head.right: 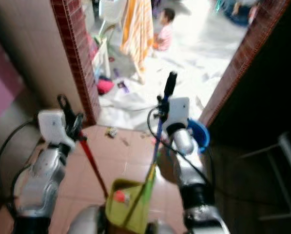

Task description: Sweep floor

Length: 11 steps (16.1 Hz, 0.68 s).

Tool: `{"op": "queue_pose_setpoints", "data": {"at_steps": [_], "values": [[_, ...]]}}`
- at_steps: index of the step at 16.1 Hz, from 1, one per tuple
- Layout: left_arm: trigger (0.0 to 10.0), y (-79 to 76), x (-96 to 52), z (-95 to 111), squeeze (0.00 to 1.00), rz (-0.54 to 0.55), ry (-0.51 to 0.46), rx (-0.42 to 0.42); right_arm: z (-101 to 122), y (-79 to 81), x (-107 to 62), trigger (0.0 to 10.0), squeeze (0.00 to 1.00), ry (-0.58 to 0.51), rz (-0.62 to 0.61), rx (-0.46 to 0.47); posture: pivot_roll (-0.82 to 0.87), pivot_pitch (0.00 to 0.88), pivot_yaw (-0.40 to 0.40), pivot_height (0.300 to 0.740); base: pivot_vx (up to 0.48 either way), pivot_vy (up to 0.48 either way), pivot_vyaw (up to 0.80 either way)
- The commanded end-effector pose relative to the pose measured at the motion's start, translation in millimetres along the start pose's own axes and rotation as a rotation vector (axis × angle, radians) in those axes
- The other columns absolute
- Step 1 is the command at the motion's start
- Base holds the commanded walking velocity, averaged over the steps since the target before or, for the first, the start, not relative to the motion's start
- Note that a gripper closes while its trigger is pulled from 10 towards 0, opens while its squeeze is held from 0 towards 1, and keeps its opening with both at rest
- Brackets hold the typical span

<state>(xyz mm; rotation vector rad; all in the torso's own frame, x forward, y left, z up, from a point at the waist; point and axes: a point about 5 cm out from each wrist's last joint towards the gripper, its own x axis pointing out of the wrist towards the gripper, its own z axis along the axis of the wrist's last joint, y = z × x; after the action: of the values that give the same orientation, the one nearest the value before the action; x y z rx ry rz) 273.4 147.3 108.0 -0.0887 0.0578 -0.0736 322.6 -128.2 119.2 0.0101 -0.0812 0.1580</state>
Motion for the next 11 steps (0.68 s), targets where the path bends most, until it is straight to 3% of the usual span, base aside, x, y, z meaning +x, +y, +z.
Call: {"op": "queue_pose_setpoints", "data": {"at_steps": [1,4,11], "values": [[10.0,-6.4,5.0,17.6,0.00,-0.031,-0.075,-0.017,4.6,-0.7,2.3,10.0,0.00,-0.013,-0.004,0.008,0.00,0.000,-0.054,0.740,0.000,0.000,0.00],[10.0,-4.8,6.1,20.0,0.00,-0.024,-0.076,-0.029,3.4,-0.3,1.8,10.0,0.00,-0.009,-0.004,0.008,0.00,0.000,-0.052,0.740,0.000,0.000,0.00],[10.0,-3.3,11.7,26.1,0.00,-0.028,-0.082,-0.041,3.1,-0.3,1.9,10.0,0.00,-0.006,0.000,0.007,0.00,0.000,-0.051,0.740,0.000,0.473,-0.74]]}}
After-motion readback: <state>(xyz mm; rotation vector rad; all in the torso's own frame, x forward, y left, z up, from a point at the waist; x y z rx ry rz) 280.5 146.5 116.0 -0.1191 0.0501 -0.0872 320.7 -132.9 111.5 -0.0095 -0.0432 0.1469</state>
